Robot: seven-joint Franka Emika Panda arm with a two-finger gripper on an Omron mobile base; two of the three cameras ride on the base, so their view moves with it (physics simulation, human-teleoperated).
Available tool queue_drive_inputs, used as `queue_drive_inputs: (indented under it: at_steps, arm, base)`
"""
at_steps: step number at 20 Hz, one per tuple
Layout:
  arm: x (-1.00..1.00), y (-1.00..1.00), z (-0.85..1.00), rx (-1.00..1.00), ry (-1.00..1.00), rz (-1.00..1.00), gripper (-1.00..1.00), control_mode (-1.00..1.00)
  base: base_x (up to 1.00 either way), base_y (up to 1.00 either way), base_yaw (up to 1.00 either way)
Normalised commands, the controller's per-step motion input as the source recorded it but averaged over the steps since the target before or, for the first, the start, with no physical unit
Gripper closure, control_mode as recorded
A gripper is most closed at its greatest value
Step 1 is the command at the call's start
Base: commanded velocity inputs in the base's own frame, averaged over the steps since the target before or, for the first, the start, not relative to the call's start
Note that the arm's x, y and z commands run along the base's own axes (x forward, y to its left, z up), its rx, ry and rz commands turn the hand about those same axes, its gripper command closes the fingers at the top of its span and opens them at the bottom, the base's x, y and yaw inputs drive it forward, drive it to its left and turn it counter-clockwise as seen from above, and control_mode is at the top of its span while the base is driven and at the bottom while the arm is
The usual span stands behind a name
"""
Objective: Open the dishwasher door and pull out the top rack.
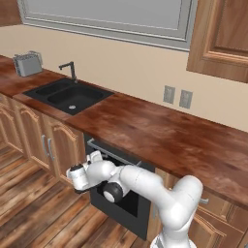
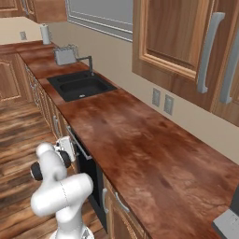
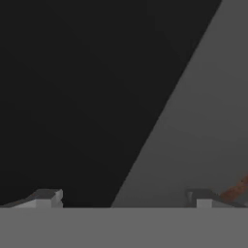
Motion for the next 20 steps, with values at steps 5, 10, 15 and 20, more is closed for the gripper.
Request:
queue_drive_inputs:
  at_steps: [5,10,15,20]
  arm:
    - [-0.15,-0.09,0.57,0.04,0.0,0.25,-1.0,-1.0]
    - [-0.18,-0.1,0.13,0.0,-0.03,0.15,-1.0,-1.0]
    - [-0.14,-0.35,0.27,0.05,0.0,0.2,-1.0,-1.0]
    - [-0.47,-0.16,0.43,0.01,-0.08,0.33,-1.0,-1.0]
  base:
    - [0.0,0.0,0.0]
    - [0.0,0.0,0.0]
    - [0.0,0.0,0.0]
    - [0.0,0.0,0.0]
